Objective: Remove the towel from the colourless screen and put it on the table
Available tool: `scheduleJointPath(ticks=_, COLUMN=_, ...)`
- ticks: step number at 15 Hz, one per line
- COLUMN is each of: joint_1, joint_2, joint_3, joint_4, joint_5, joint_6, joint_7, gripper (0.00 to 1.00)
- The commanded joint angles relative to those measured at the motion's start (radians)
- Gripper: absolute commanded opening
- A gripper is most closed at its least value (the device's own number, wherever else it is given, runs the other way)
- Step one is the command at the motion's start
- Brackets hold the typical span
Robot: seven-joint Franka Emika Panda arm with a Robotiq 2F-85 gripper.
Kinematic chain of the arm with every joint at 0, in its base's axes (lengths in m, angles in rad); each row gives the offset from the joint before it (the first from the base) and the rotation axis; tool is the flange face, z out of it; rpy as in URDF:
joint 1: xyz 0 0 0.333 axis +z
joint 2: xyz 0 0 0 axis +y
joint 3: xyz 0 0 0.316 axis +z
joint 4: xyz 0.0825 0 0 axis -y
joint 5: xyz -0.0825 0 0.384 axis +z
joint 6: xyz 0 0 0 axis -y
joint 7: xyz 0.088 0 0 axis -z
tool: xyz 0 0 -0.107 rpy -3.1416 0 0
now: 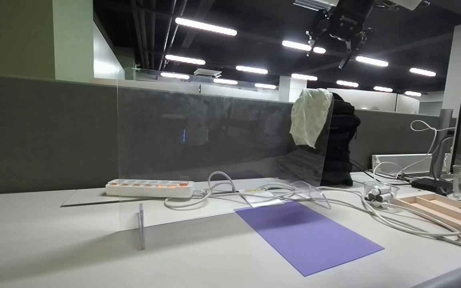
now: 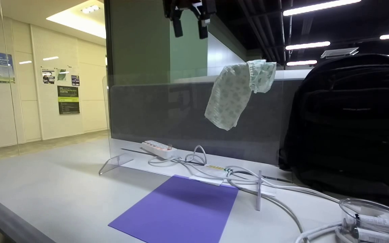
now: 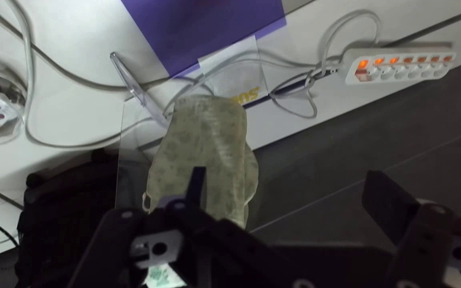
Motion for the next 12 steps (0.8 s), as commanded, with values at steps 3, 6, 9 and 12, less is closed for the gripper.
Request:
scheduleJointPath(ticks=3, joint_1=0.040, joint_2=0.151, joint_3=-0.077, joint_4=0.084, joint_5=0.074, joint_6=0.167, joint_7=-0.113, gripper=1.00)
scheduleJointPath(ticks=6, joint_1=0.042, joint_2=0.246, joint_3=-0.105, joint_4=0.147, joint_5=0.077, joint_6=0.156, joint_7=-0.176, gripper=1.00)
scheduleJointPath(ticks=9, joint_1=0.036, joint_2=0.335, joint_3=-0.113, joint_4=0.218, joint_5=0.081, joint_6=0.144, joint_7=-0.240, gripper=1.00)
scheduleJointPath(ticks=12, joint_1=-0.004, joint_2=0.372, joint_3=-0.078, joint_4=0.274, joint_5=0.020, joint_6=0.121, joint_7=-0.191, gripper=1.00)
